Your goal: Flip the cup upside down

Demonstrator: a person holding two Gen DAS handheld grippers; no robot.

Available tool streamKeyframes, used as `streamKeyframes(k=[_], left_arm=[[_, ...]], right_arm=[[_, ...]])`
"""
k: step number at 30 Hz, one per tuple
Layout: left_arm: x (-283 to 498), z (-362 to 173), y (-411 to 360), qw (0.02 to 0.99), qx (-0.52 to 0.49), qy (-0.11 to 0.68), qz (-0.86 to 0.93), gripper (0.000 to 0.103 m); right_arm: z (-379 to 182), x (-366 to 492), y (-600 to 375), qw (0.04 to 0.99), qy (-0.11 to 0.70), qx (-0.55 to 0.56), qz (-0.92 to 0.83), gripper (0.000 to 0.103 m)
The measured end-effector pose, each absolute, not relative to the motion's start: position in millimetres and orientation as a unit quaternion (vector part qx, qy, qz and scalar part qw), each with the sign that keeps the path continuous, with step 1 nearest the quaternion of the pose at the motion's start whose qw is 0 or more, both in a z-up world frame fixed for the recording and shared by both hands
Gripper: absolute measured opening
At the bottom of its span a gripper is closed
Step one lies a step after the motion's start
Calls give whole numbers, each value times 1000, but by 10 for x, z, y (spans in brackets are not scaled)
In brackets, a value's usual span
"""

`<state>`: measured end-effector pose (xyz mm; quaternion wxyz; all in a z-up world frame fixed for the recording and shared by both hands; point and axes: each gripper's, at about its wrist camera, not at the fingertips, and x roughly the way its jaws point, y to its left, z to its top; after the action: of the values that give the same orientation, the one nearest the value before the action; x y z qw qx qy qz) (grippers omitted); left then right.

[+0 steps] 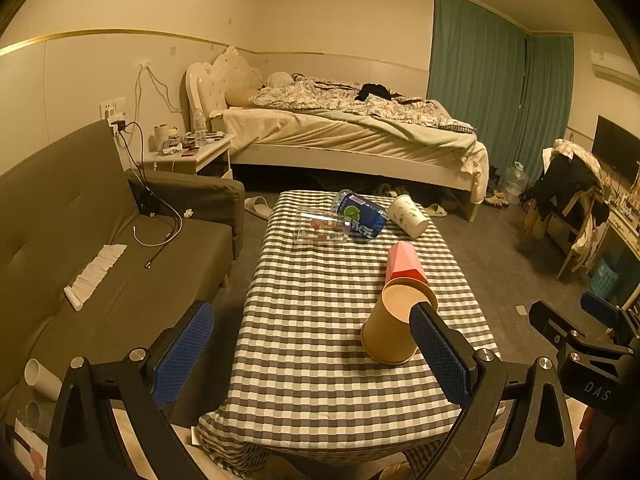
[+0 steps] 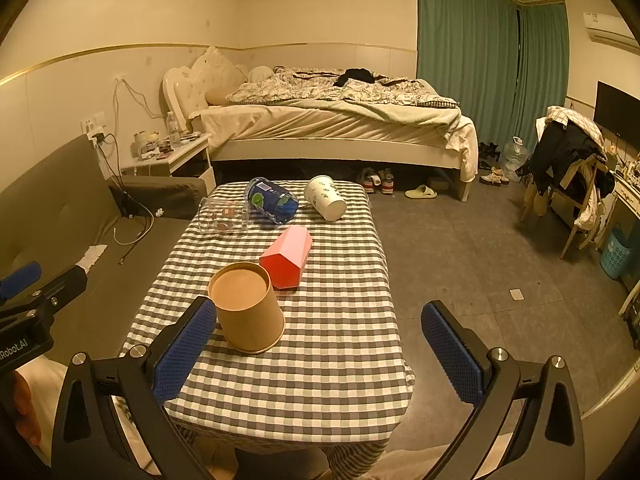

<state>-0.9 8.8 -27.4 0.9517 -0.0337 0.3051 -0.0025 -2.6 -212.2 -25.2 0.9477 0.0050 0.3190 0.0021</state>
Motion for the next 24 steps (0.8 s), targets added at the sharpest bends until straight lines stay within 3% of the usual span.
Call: streamKeyframes(k=[24], left_arm=[[-14, -313, 68, 950, -30, 310, -1, 101]], right_arm=[[-312, -8, -2141, 944, 329, 8, -2, 103]])
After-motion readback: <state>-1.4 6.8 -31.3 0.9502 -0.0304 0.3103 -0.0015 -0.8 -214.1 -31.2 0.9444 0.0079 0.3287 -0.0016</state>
